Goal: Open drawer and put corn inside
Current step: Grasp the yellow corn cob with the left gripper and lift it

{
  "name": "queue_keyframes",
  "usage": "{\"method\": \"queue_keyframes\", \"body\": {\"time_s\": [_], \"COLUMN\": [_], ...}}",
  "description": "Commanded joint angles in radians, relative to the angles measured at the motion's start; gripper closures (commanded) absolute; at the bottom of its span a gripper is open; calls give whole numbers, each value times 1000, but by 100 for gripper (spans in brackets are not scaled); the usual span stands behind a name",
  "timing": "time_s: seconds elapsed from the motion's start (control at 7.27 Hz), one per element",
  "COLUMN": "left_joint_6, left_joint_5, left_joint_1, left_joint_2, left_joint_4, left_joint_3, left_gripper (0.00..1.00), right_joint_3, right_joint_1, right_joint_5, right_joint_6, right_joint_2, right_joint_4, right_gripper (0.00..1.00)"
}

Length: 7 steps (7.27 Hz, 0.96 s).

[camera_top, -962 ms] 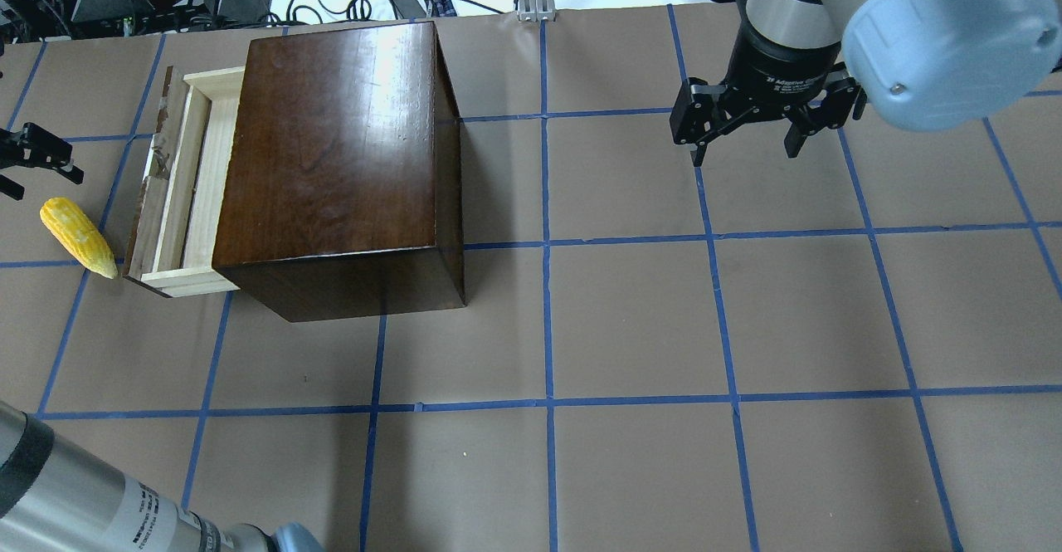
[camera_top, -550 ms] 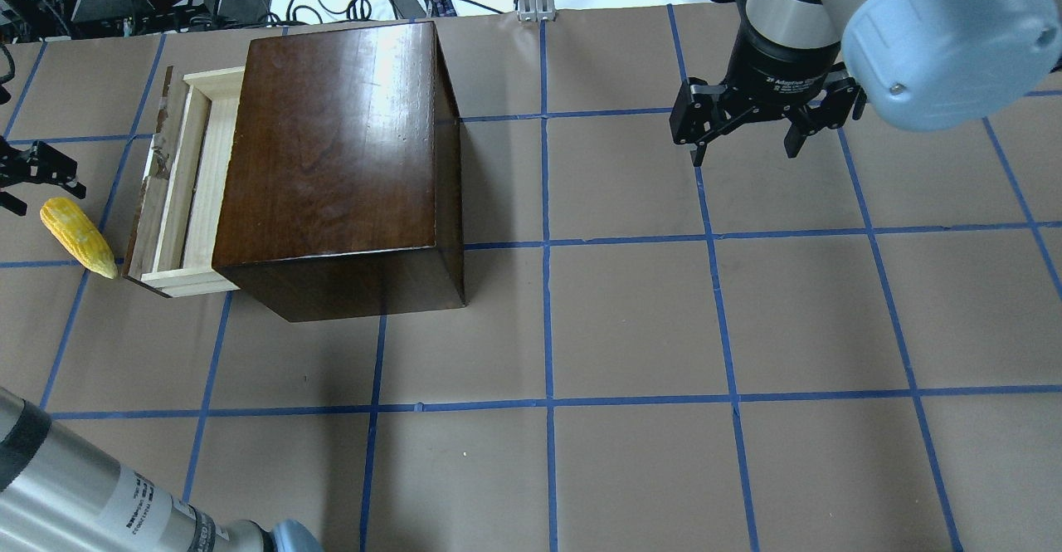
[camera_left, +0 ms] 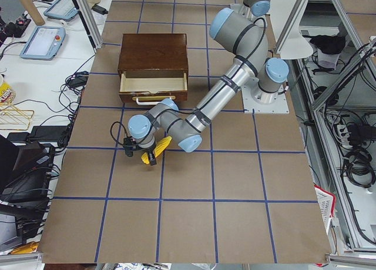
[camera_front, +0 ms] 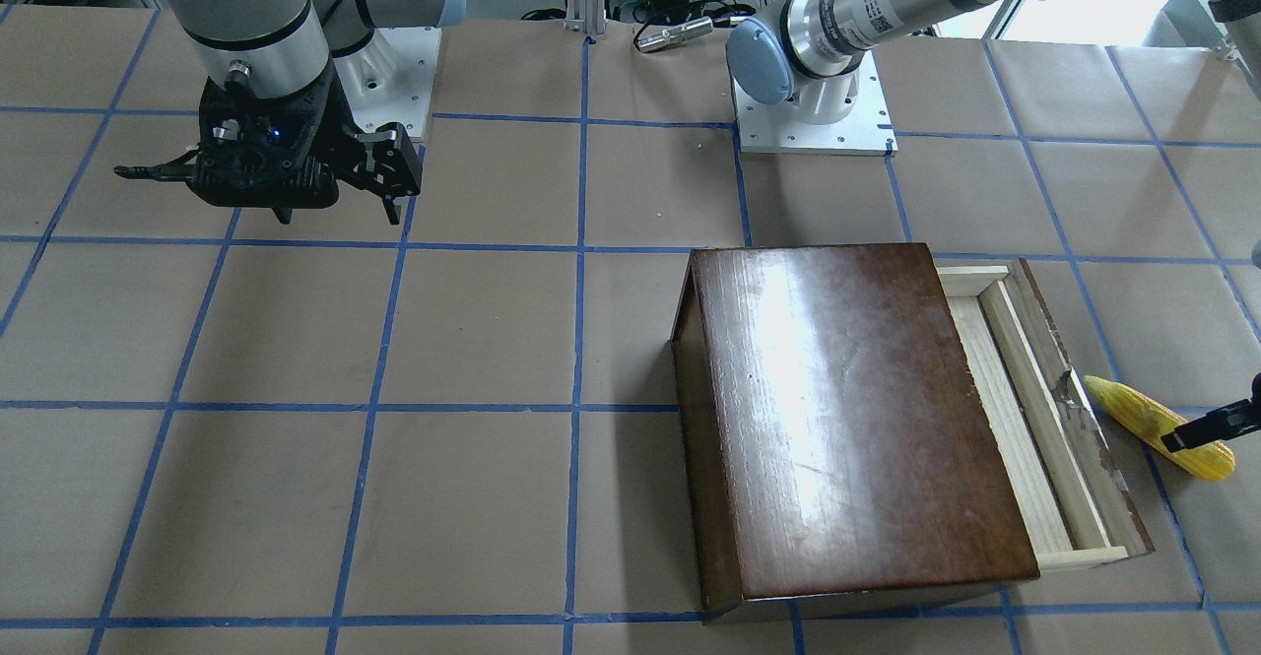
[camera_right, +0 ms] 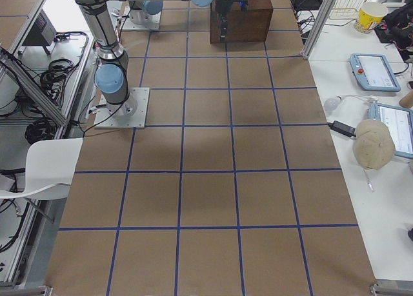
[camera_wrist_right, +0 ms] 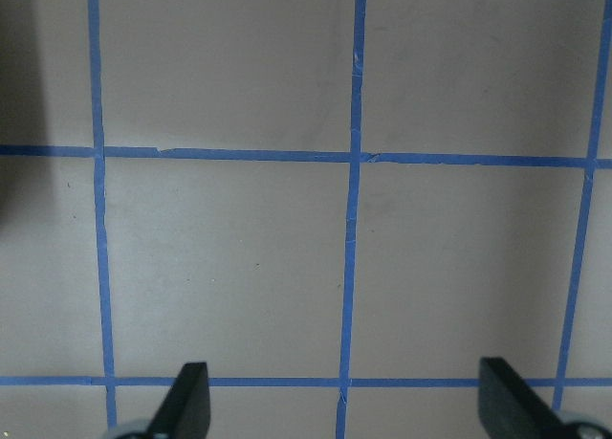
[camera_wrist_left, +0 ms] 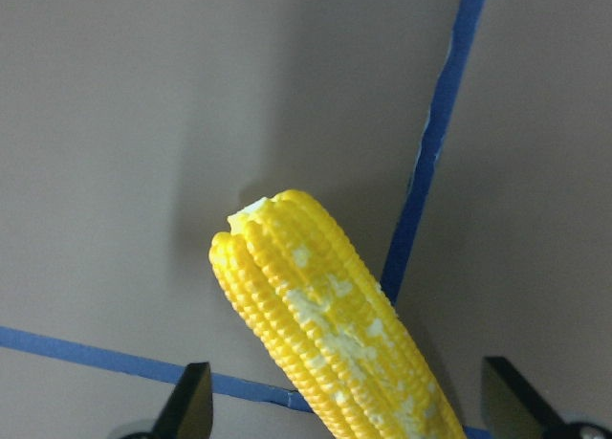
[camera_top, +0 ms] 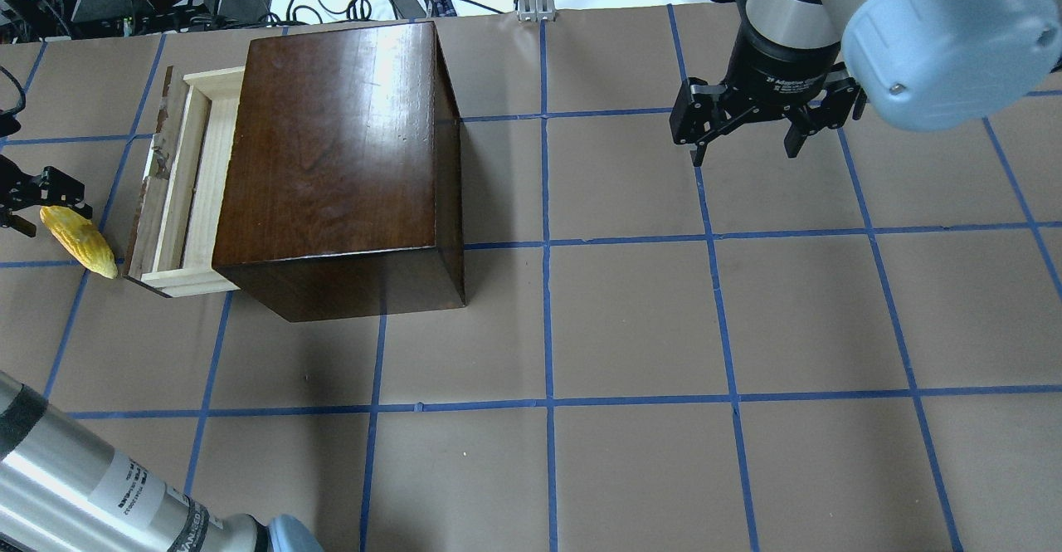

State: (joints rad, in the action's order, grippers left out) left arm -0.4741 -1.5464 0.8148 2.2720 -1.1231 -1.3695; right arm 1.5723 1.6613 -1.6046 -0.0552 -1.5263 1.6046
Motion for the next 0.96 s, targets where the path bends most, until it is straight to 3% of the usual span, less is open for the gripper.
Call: {"method": "queue_keyframes", "body": {"time_s": [0.0,0.14,0.28,0.41,0.69,0.83], "left_joint_6": [-1,-3,-1,0,0,0], "left_joint_5": [6,-1,0,8,11,11], "left_joint_1": [0,0,0,0,0,0], "left_joint_2": [8,6,4,3,0,-2], "left_joint_4": [5,5,6,5,3,3], "left_joint_3": [-3,-9,-11,-13,-13,-13], "left_gripper": [5,21,53,79,100,100], "right_joint_3": [0,0,0,0,0,0], "right_joint_1": [0,0,0,0,0,0], "right_joint_5": [0,0,0,0,0,0], "right_joint_6": [0,0,0,0,0,0], "right_joint_2": [0,0,0,0,0,0], "right_joint_4": [0,0,0,0,0,0], "right_gripper": [0,0,0,0,0,0]}}
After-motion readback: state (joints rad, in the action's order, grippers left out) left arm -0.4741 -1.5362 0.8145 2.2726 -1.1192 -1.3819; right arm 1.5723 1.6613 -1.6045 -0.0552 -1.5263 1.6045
